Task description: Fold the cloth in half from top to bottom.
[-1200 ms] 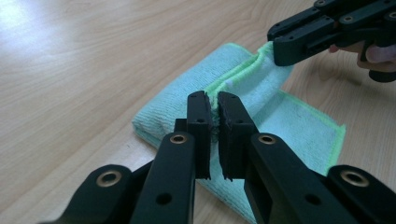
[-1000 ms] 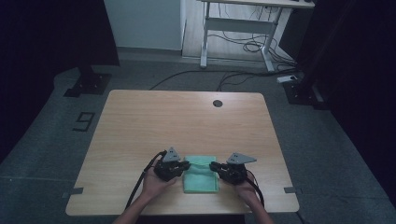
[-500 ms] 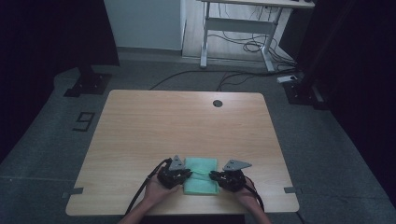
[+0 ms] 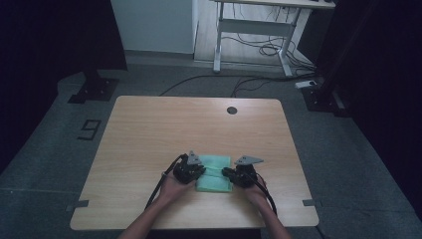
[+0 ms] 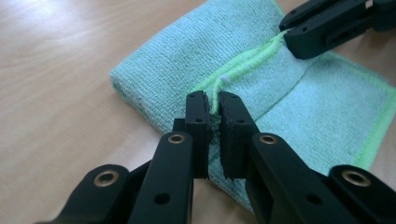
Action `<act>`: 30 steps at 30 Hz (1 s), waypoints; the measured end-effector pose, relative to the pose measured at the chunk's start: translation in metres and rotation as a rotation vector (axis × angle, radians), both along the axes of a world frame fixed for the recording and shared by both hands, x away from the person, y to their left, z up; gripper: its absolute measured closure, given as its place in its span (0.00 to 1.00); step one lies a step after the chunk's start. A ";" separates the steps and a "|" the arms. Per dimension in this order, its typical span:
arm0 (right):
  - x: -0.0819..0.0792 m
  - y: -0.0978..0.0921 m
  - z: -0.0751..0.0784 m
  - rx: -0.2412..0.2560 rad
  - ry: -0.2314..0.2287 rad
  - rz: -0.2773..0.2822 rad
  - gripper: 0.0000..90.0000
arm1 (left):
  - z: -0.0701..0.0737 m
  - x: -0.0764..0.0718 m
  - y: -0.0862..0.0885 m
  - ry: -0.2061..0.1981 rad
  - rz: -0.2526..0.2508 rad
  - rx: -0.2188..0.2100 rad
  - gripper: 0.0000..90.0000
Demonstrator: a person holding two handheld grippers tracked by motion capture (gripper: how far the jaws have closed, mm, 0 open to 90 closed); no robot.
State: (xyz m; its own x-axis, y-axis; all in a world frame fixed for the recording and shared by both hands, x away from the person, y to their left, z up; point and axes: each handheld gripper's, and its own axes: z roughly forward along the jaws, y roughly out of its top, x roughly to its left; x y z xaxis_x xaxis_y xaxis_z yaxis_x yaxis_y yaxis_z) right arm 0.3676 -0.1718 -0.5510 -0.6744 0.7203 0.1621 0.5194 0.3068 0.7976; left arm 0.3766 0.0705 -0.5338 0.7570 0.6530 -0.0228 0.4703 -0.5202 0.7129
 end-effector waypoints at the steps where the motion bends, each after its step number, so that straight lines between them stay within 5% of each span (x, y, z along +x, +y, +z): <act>1: 0.001 0.000 0.000 0.006 0.000 -0.008 0.92 | 0.001 0.000 0.001 0.000 0.005 -0.007 0.92; 11: -0.028 -0.012 0.015 0.081 -0.114 0.002 0.92 | 0.020 -0.035 0.009 -0.106 -0.032 -0.071 0.91; 15: -0.034 -0.012 0.013 0.064 -0.113 0.016 0.92 | 0.015 -0.047 0.004 -0.132 -0.046 -0.035 0.90; 21: -0.039 -0.012 0.003 0.031 -0.084 0.029 0.92 | 0.002 -0.052 0.001 -0.106 -0.077 -0.006 0.89; 30: -0.052 -0.017 0.006 0.058 -0.101 0.076 0.88 | 0.003 -0.058 0.009 -0.075 -0.093 -0.053 0.87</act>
